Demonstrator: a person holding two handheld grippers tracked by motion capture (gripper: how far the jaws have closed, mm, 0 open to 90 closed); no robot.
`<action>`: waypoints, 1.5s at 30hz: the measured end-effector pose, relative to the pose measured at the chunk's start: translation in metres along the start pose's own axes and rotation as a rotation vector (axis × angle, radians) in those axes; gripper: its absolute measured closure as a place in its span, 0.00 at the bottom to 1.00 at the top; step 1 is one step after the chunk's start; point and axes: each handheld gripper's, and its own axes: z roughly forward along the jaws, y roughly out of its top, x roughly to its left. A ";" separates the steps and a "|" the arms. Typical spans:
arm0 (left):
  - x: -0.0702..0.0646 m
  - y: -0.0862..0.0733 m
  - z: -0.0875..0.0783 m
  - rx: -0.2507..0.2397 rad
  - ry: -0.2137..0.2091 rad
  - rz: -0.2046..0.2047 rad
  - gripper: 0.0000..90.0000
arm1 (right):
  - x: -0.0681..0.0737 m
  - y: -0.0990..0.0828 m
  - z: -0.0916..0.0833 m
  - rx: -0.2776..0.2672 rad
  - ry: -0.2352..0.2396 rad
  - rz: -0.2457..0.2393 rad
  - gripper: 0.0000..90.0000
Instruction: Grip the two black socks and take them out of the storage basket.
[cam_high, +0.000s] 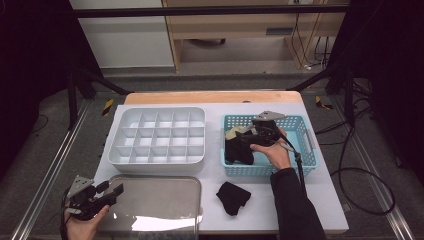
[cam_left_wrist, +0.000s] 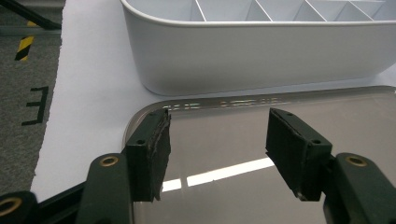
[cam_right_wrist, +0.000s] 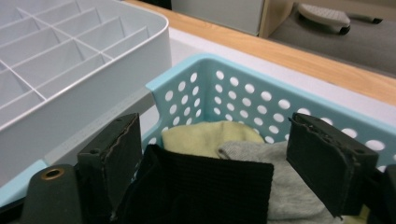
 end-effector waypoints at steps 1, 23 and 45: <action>0.000 0.000 0.000 0.000 0.000 -0.001 0.44 | 0.000 -0.001 0.001 0.005 0.004 -0.003 0.20; 0.001 -0.001 0.001 0.006 0.007 0.003 0.44 | 0.001 -0.018 0.020 0.156 0.029 -0.016 0.15; 0.001 -0.001 0.001 0.007 0.008 0.007 0.44 | -0.002 -0.020 0.024 0.212 0.023 0.001 0.83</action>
